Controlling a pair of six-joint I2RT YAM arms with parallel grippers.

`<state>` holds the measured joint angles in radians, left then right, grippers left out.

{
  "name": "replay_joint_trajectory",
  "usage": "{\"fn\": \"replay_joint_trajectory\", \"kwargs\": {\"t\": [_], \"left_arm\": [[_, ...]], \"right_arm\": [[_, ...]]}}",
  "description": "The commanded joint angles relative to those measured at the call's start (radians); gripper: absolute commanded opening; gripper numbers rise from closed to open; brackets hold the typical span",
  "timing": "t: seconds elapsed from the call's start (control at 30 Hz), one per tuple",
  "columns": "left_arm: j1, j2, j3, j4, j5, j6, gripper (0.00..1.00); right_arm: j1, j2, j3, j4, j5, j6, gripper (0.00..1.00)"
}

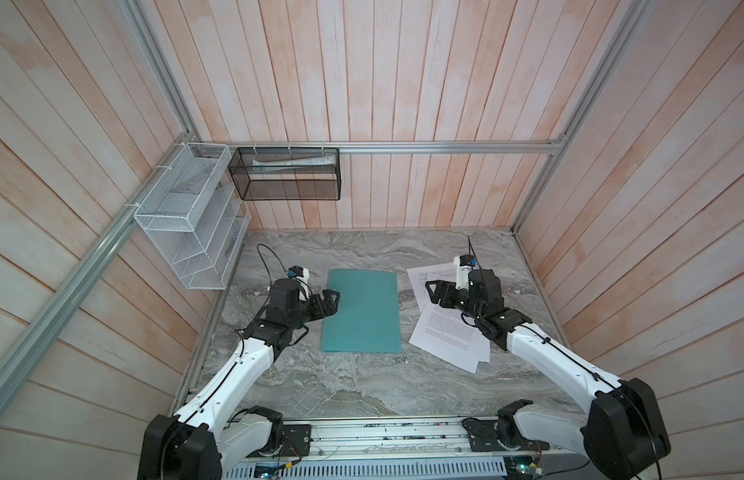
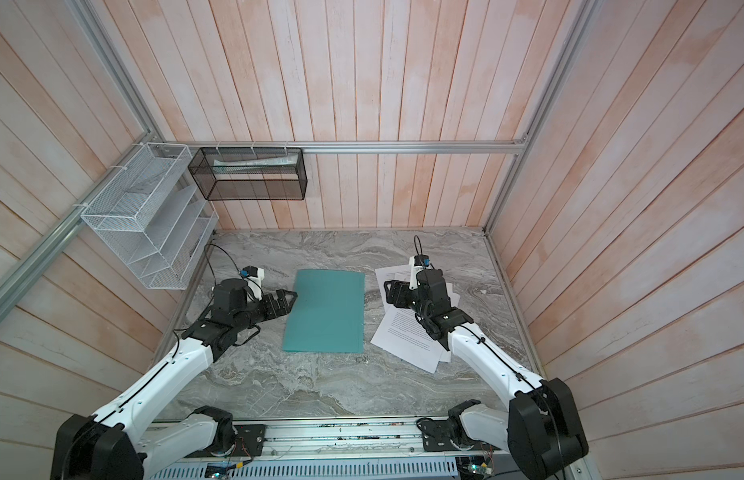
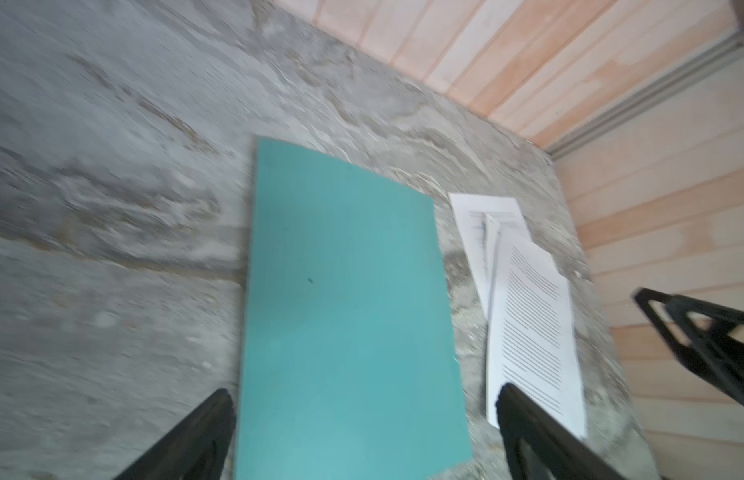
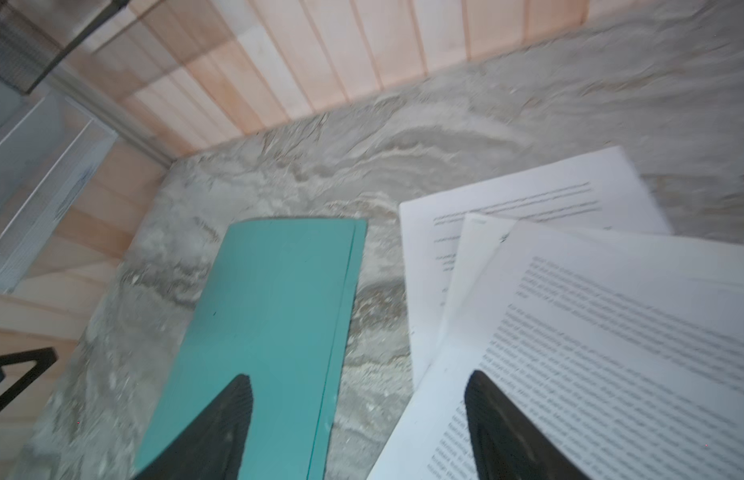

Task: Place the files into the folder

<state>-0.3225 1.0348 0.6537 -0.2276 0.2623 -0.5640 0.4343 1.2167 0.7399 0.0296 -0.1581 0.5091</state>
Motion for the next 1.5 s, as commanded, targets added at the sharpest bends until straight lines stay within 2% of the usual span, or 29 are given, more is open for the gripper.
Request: {"fn": "replay_joint_trajectory", "kwargs": {"t": [0.0,0.07,0.13,0.27,0.4,0.63,0.8,1.03,1.33,1.47], "left_arm": [[-0.050,-0.129,-0.149,0.013,0.103,-0.249,1.00],[-0.087,-0.219,-0.245,0.118,0.106,-0.385,1.00],[-0.138,-0.304,-0.317,0.167,0.059,-0.486,0.99],[-0.244,-0.443,-0.415,0.198,-0.070,-0.623,0.99],[-0.315,-0.499,-0.489,0.237,-0.153,-0.710,0.98],[-0.376,-0.444,-0.577,0.380,-0.219,-0.794,0.98],[-0.382,-0.438,-0.635,0.449,-0.271,-0.837,0.98],[-0.382,-0.413,-0.677,0.537,-0.336,-0.859,0.97],[-0.382,-0.340,-0.754,0.694,-0.366,-0.906,0.95],[-0.381,-0.343,-0.764,0.684,-0.381,-0.905,0.94]], "right_arm": [[0.017,0.027,-0.036,0.026,-0.192,0.095,0.75],[0.021,0.060,-0.061,0.091,-0.233,0.126,0.73],[0.024,0.102,-0.063,0.130,-0.273,0.136,0.71],[0.029,0.164,-0.070,0.217,-0.334,0.165,0.69],[0.029,0.236,-0.062,0.289,-0.403,0.184,0.68],[0.029,0.356,-0.045,0.433,-0.475,0.244,0.66],[0.030,0.421,-0.047,0.525,-0.514,0.299,0.64],[0.030,0.444,-0.045,0.540,-0.520,0.303,0.62],[0.030,0.487,-0.017,0.547,-0.532,0.313,0.58],[0.030,0.494,-0.014,0.553,-0.534,0.318,0.57]]}}
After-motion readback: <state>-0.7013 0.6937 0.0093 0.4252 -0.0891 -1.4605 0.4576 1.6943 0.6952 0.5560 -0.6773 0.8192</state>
